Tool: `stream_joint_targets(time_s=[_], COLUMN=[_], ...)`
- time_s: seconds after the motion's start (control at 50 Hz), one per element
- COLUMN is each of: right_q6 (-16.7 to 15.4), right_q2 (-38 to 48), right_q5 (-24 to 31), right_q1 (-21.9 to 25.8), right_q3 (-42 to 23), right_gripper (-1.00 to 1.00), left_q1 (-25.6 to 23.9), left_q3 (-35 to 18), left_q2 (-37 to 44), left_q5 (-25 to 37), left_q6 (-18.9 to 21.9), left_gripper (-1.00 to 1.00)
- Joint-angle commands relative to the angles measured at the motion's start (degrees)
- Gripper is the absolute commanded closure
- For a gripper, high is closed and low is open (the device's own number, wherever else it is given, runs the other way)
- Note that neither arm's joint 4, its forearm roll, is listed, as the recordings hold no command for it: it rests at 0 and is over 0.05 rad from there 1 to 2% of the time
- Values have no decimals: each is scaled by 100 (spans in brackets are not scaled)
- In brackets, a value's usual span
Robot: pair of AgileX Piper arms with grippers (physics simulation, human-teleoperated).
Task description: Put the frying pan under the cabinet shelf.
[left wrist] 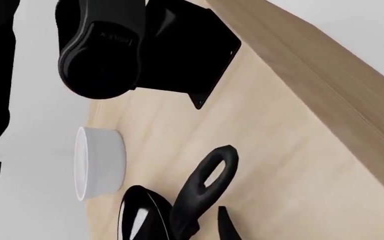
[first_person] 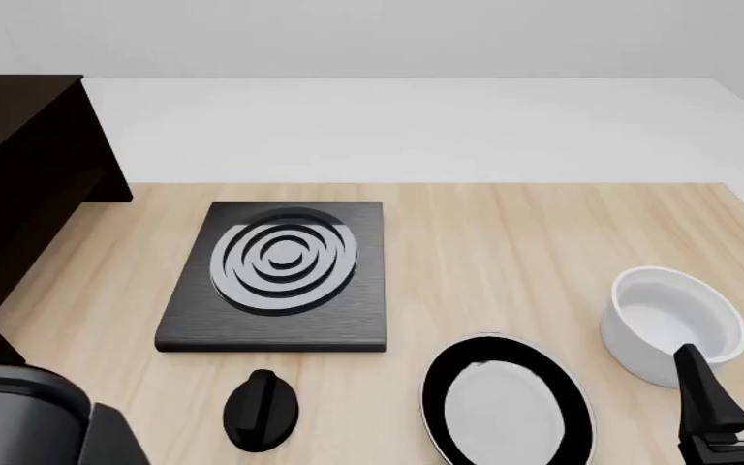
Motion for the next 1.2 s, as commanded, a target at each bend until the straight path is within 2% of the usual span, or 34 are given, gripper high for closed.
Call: stream_joint_targets(time_s=[0.02,0.42,0.44,0.48,0.82,1.02,1.2], right_q6=[0,-1,-1,-1,1,-3,-2], right_q2=[-7,-5,-5,-5,-5,-5,-5], right_q5=[15,13,13,12,12,13,12], right_q1=[0,2,2,2,2,2,1], right_q3=[-9,-9,-9,-9,-9,-9,-9], right_gripper=[-100,-100,-100,-100,-100,-100,-100], left_q1=[85,25,-16,27,-87,6,137], left_q3=[-163,-273,-158,-207,101,302,296], left_q2=[312,435,442,458,275,-150,-957], left_q5=[259,472,174,302,109,171,614], left_q6=[468,810,919,900,906,1219,1508], left_gripper=[-100,-100,100,100,100,100,100])
